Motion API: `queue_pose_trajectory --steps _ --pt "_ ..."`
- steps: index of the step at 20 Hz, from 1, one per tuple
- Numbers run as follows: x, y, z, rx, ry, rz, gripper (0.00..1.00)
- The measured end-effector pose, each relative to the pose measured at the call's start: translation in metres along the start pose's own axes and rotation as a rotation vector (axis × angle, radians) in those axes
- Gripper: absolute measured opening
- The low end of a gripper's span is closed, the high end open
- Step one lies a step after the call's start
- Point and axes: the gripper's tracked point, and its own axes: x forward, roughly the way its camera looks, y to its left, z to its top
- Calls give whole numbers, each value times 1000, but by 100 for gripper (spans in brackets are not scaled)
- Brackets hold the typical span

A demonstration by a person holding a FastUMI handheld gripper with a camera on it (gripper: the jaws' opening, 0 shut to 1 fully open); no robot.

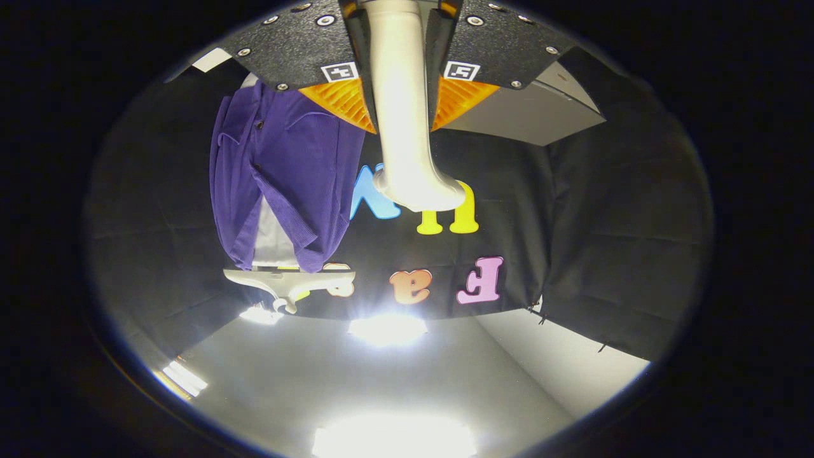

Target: Iron the clothes twice with a garment steamer, once on the left side and once on the right side.

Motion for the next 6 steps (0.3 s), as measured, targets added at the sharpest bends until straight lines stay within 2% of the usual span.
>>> queue_pose_trajectory --steps 6 --pt "14 5 -6 23 -29 -36 34"
